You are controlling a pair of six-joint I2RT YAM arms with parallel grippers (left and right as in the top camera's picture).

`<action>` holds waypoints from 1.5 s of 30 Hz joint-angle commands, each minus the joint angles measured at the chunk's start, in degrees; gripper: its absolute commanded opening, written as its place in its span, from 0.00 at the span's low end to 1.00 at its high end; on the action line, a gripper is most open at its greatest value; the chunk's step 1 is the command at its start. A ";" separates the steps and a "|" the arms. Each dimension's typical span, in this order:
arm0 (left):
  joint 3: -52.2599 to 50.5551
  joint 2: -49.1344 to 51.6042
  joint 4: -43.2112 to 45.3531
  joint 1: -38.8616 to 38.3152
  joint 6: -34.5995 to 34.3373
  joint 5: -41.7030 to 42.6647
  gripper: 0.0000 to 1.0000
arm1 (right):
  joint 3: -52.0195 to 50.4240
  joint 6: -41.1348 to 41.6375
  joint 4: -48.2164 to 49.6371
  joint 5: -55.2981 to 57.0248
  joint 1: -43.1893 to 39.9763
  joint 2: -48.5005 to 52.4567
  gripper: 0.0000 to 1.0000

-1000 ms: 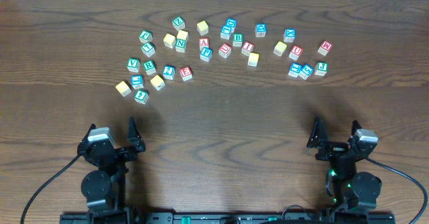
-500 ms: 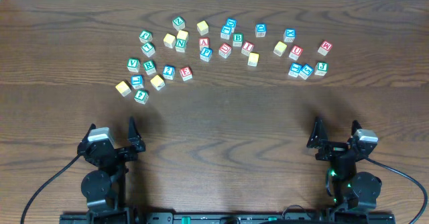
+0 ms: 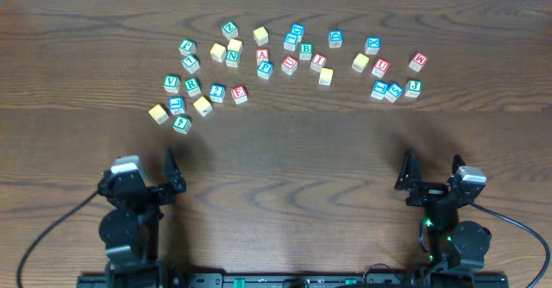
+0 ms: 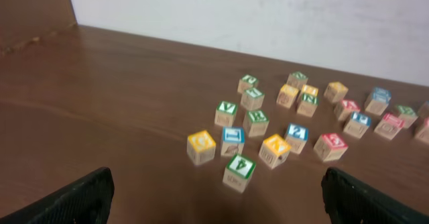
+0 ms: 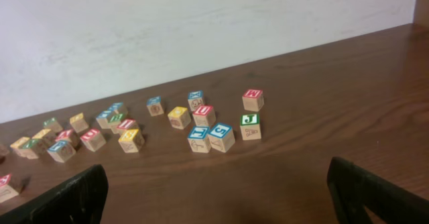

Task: Spell out AI2
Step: 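Raise both arms and move the grippers toward the block pile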

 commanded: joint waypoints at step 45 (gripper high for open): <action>46.93 41.07 -30.25 0.24 -4.24 11.58 0.97 | 12.33 -1.05 1.88 0.66 -0.20 12.22 0.99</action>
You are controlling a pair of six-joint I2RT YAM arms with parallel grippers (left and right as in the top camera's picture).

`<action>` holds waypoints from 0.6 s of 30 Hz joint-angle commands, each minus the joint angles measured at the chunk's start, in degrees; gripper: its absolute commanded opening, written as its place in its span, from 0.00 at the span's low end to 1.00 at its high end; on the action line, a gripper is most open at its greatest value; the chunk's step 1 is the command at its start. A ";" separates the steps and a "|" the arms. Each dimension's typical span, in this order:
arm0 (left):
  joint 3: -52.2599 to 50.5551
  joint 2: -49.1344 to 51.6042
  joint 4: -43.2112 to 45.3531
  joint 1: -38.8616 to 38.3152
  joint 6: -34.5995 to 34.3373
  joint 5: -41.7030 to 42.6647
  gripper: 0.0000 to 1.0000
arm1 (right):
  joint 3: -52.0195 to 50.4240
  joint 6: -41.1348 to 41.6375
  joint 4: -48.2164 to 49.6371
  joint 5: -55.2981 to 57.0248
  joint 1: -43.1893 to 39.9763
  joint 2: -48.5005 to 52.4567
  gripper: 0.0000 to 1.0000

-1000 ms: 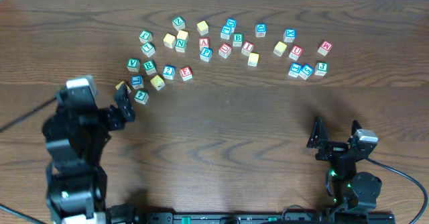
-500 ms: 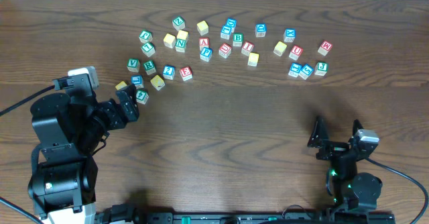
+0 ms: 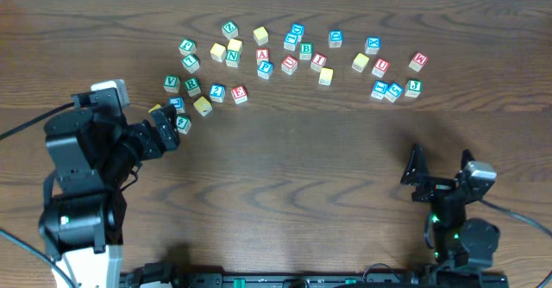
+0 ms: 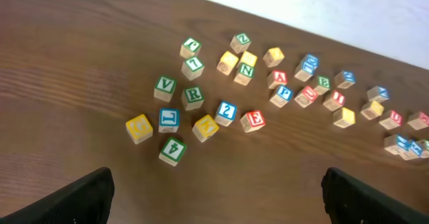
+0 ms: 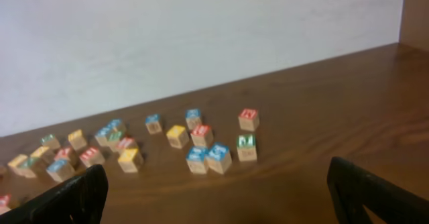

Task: Spell out AI2
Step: 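Raise both arms and move the grippers toward the block pile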

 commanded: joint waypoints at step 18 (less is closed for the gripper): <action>4.87 6.43 -1.42 0.24 -2.40 -1.14 0.98 | 46.03 -4.02 -26.49 -2.14 -0.20 42.45 0.99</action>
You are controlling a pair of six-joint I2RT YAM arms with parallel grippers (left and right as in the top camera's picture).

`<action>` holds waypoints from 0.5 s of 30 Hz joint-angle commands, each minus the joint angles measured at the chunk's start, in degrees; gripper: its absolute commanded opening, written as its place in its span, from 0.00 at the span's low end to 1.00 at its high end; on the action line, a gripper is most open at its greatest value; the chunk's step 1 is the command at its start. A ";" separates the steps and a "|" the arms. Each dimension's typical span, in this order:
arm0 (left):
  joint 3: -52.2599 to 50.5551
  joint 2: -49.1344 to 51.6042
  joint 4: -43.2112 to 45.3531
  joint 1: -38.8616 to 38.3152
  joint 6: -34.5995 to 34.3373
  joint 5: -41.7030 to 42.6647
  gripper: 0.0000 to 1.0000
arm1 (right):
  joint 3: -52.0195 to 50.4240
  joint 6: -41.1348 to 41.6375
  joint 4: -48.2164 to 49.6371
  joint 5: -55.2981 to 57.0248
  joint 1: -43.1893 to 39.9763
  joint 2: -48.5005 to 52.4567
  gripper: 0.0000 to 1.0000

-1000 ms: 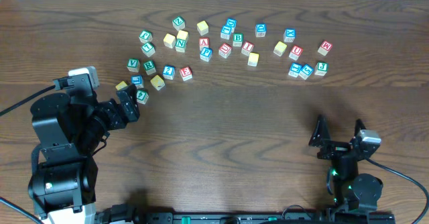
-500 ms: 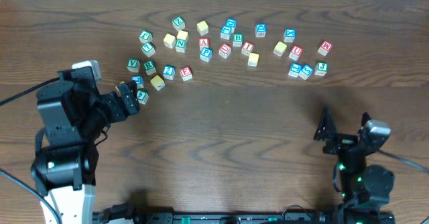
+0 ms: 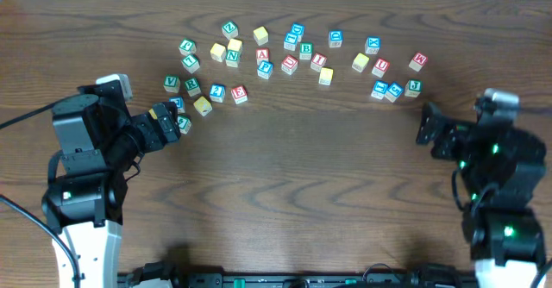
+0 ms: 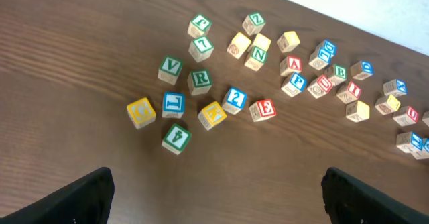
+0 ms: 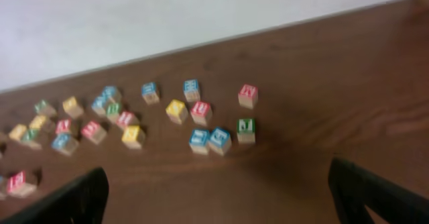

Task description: Spell out AI2

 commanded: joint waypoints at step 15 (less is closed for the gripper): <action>22.32 13.14 -13.88 0.20 1.73 -1.86 0.98 | 33.40 -0.87 -25.51 -9.38 -0.17 30.86 0.99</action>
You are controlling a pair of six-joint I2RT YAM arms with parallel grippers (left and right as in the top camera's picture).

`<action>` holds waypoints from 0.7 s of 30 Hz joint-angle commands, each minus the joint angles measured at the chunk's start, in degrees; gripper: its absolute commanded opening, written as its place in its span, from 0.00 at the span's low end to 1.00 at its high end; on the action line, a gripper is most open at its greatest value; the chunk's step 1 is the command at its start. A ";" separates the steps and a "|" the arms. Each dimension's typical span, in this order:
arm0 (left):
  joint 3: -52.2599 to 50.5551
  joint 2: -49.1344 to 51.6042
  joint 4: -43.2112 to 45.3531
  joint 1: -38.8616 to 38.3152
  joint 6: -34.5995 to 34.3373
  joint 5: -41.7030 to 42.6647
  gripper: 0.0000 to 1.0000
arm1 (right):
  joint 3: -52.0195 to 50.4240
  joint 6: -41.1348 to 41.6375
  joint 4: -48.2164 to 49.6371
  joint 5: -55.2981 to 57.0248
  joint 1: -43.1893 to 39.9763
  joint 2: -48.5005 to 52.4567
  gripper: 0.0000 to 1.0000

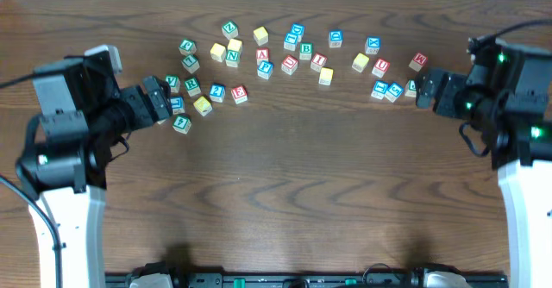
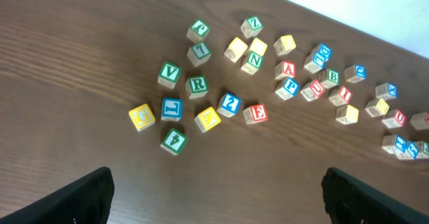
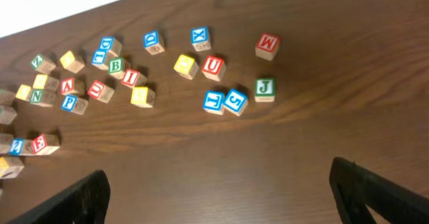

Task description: Spell out AI2

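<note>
Wooden letter blocks lie scattered across the far half of the table. The red A block [image 1: 262,54] [image 2: 286,69] [image 3: 68,86] sits mid-cluster. A red I block [image 1: 318,60] [image 2: 345,94] [image 3: 131,77] lies to its right. Nearer, at the left, is the blue 2 block [image 1: 217,90] [image 2: 230,103]. My left gripper [image 1: 156,101] [image 2: 216,197] hangs open by the cluster's left end, holding nothing. At the cluster's right end, beside the green J block [image 3: 265,88], my right gripper [image 1: 429,90] [image 3: 221,190] is open and empty.
Many other blocks crowd round the three: N [image 1: 232,56], P [image 1: 265,67], B [image 1: 305,50], E [image 1: 240,93], R [image 1: 192,86], U [image 1: 380,65], M [image 1: 418,61]. The brown wooden table [image 1: 285,184] stretches toward the arm bases. A white wall edge runs along the far side.
Both arms have moved farther out toward the blocks, and their wrist cameras look down from higher. The right gripper now stands by the J block. No block has moved; both grippers stay open.
Both arms first sat low at the near table edge with grippers open. Then the left arm stood raised near the left end of the blocks while the right stayed near its base. Then the right was up too; now both flank the cluster.
</note>
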 commanded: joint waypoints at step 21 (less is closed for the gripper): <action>15.52 15.58 -5.75 -8.07 2.36 -9.70 0.98 | 23.74 -2.58 -4.26 -8.46 9.99 28.39 0.99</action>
